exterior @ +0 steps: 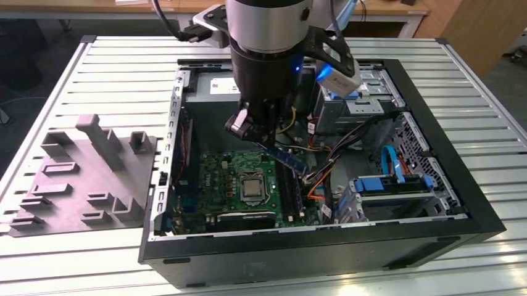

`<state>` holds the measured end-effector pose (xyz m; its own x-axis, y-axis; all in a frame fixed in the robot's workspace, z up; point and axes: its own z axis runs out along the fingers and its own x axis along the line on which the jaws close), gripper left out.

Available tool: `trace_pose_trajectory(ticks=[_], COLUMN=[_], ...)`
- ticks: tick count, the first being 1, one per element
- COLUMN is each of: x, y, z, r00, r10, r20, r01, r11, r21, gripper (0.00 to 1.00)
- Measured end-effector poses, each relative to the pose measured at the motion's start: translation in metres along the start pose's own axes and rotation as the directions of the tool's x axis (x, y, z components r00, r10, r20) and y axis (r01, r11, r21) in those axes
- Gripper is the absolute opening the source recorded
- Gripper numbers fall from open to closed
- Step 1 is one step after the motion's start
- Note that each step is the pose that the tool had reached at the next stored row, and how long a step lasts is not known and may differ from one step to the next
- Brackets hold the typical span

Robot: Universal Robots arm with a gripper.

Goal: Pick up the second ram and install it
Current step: 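Insert the second ram into the second slot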

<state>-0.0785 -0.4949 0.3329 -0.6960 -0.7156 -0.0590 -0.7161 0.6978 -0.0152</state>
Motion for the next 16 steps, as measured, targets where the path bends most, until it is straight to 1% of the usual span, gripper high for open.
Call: trace_pose_trajectory(ticks=[4, 9, 13, 16], x=[-0.0001, -0.0001, -0.0001, -0.0001], y=[0.0, 0.0001, 0.0001, 0.0001], z=[0.0, 0.0, 0.0, 0.0], r00=[0.9985, 0.9928, 0.9848, 0.9759], r10=[0.054, 0.12, 0.174, 0.218], r20=[-0.0007, -0.0014, -0.0018, -0.0019], r01=[-0.054, -0.12, -0.174, -0.218], r11=[0.9985, 0.9927, 0.9848, 0.9759], r21=[0.0032, 0.0071, 0.0105, 0.0132], gripper=[0.11, 0.11, 0.11, 0.11])
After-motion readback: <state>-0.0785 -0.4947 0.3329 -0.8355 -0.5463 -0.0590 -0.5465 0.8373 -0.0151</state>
